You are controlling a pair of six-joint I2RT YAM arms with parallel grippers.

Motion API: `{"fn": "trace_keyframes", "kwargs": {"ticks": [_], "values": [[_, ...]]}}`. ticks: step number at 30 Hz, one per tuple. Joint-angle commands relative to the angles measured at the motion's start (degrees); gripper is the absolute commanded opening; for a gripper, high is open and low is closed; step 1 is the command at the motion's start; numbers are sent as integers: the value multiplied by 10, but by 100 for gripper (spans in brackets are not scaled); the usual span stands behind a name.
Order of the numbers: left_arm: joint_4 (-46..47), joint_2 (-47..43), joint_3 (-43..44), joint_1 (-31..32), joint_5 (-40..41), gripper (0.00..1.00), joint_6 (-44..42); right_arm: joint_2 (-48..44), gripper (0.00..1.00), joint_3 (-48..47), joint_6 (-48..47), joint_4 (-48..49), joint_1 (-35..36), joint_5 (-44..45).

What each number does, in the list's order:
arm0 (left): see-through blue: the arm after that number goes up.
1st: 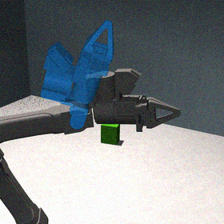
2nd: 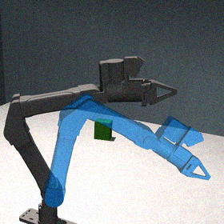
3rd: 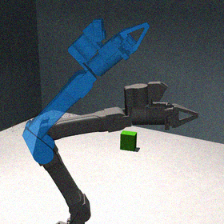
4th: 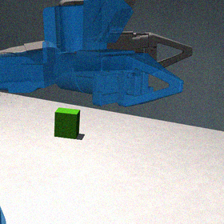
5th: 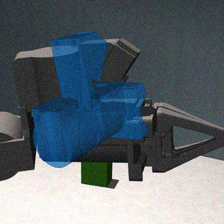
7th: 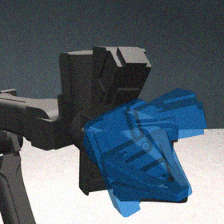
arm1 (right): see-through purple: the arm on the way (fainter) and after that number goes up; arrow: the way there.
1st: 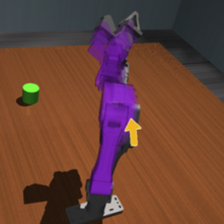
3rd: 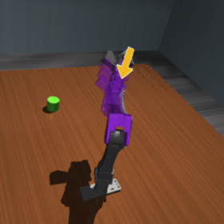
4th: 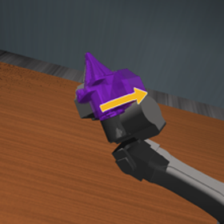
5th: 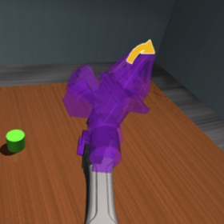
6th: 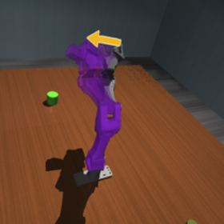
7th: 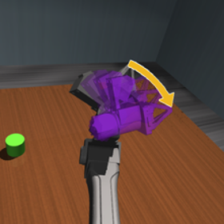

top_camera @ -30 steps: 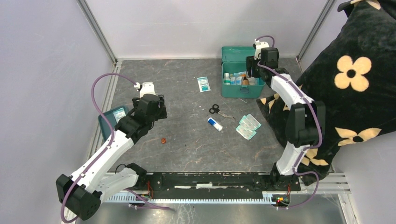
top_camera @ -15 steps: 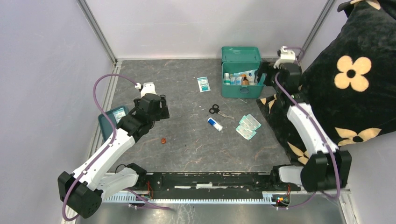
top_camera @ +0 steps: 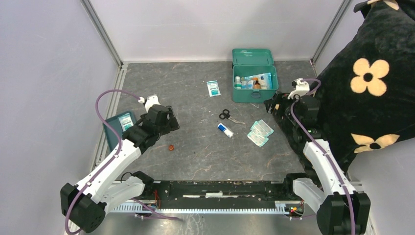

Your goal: Organize the medicine kit

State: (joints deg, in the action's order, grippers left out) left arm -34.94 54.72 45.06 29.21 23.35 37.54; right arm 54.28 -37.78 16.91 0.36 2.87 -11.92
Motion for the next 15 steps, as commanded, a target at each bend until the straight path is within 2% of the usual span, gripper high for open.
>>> {"fn": "trace_keyframes", "kwargs": {"ticks": [1, 5, 15], "values": [[1, -23, -23, -4, -3, 87, 68, 10, 84, 8, -2, -14, 43, -69], [2, -20, -28, -4, 1, 87, 75, 46, 84, -9, -47, -71, 152, -8], [9, -42, -32, -4, -14, 85, 65, 221, 77, -48, -74, -77, 301, 10]]}}
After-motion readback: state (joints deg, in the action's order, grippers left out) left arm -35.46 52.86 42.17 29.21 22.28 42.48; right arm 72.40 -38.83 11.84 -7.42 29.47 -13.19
